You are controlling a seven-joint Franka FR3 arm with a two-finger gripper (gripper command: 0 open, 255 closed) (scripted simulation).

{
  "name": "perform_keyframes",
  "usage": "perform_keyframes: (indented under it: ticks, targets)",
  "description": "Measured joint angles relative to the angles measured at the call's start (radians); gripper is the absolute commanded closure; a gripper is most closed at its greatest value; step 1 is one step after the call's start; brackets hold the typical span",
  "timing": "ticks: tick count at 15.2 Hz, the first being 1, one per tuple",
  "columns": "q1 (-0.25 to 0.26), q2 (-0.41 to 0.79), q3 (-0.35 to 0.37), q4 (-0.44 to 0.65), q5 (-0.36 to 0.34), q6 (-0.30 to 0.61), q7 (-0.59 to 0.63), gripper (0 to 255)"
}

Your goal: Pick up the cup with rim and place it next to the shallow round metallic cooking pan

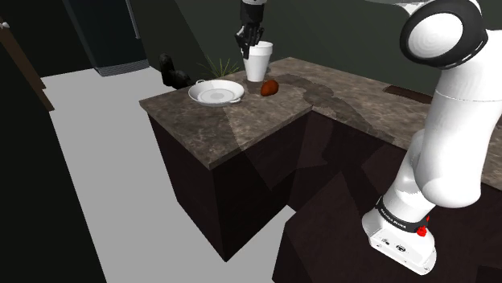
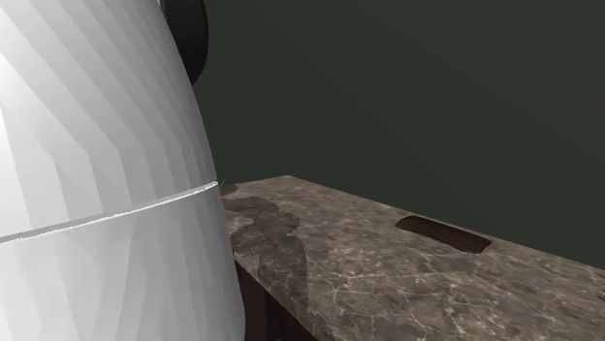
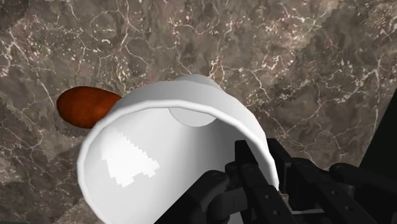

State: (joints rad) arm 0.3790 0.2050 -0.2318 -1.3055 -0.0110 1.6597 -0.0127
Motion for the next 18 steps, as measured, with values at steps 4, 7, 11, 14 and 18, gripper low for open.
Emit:
perform_keyframes:
  ticks: [4, 7, 11, 14, 18]
  targets:
    - [0.006, -0.027, 0.002, -0.096, -0.007, 0.069, 0.007, 255]
    - [0.007, -0.037, 0.002, -0.149, -0.01, 0.113, 0.009, 255]
    - [0.01, -0.05, 0.003, -0.215, -0.014, 0.166, 0.014, 255]
    - [0.012, -0.055, 0.004, -0.264, -0.016, 0.21, 0.017, 255]
    - [0.011, -0.055, 0.003, -0.32, -0.016, 0.265, 0.019, 255]
